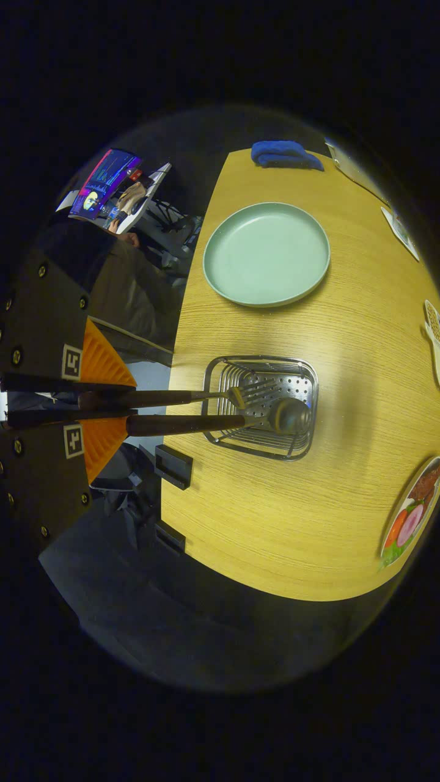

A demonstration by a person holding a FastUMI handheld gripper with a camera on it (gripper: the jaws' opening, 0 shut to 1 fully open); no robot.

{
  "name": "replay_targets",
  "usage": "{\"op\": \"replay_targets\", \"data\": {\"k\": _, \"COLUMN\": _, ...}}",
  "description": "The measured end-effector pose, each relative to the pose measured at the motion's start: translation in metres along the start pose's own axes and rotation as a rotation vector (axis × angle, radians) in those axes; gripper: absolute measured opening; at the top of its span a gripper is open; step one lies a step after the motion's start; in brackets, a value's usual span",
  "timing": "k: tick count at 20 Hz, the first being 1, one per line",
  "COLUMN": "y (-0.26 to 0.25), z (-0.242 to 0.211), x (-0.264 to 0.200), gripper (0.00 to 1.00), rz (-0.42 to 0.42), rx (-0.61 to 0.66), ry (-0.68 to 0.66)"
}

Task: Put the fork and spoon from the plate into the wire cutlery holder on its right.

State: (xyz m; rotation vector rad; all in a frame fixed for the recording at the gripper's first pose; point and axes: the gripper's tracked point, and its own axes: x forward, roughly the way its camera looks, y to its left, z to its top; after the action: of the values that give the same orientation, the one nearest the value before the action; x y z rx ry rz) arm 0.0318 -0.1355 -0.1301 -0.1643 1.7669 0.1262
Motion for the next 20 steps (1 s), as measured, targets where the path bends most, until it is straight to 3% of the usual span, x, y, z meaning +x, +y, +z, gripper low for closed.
{"op": "replay_targets", "data": {"k": 11, "y": 0.005, "z": -0.003, "x": -0.043, "gripper": 0.20, "rz": 0.127, "rx": 0.044, "ry": -0.207}}
{"op": "replay_targets", "data": {"k": 15, "y": 0.006, "z": 0.004, "x": -0.060, "gripper": 0.20, "rz": 0.140, "rx": 0.046, "ry": -0.446}}
{"op": "replay_targets", "data": {"k": 20, "y": 0.030, "z": 0.009, "x": -0.094, "gripper": 0.20, "rz": 0.152, "rx": 0.050, "ry": -0.853}}
